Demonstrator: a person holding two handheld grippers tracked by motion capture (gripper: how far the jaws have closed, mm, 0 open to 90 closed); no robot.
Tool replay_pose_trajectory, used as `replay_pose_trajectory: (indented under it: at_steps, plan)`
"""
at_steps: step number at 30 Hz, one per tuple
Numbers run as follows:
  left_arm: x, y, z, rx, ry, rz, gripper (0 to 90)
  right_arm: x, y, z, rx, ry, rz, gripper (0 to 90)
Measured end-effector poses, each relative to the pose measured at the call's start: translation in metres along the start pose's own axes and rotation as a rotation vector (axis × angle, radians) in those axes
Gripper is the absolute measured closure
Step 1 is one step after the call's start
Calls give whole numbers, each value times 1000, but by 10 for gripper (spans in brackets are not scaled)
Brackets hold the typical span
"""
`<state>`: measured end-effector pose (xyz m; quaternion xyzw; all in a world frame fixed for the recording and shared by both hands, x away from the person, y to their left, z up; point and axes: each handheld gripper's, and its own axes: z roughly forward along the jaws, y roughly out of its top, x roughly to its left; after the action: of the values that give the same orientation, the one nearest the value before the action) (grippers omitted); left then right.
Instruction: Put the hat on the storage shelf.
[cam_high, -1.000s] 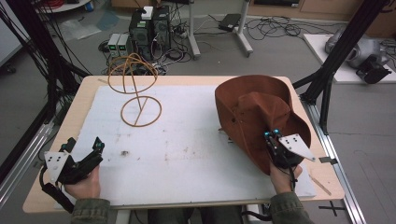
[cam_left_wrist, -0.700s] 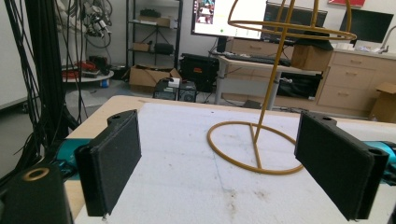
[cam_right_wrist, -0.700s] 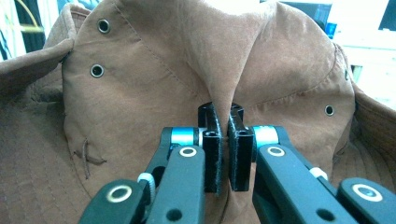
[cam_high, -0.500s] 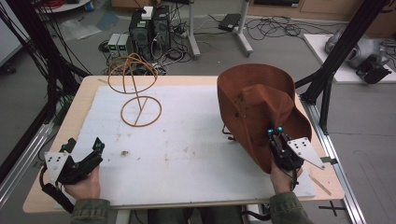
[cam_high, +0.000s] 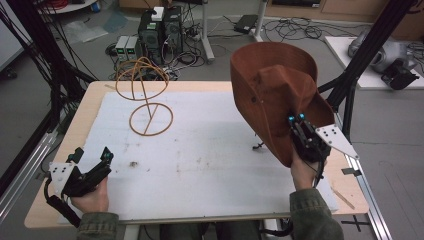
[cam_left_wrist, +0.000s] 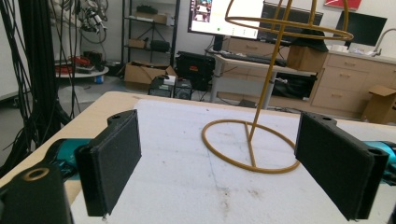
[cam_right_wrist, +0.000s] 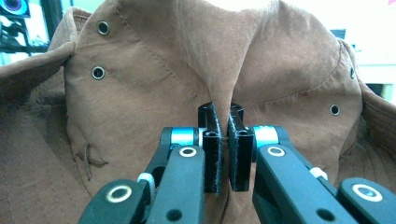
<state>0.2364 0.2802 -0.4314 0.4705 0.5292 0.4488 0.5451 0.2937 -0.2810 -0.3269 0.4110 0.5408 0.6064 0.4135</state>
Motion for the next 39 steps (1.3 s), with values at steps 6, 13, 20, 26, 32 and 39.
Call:
replay_pose_trajectory:
  at_steps: [6,13,20,26,32,39]
  plan:
    - [1,0,0,-5,-4,-10,149,22,30,31,-19,58,-16,870]
    - [4,-1,-1,-11,4,-28,149,59,46,75,-26,129,-25,870]
    - [11,-1,-2,-16,19,-51,149,106,56,119,-40,215,-27,870]
    - [16,-2,-4,-16,25,-69,149,150,71,152,-54,273,-32,869]
    - [17,-3,-3,-16,23,-74,149,189,89,182,-69,328,-30,869]
    - [17,-3,-4,-16,19,-77,149,226,101,212,-59,378,-30,869]
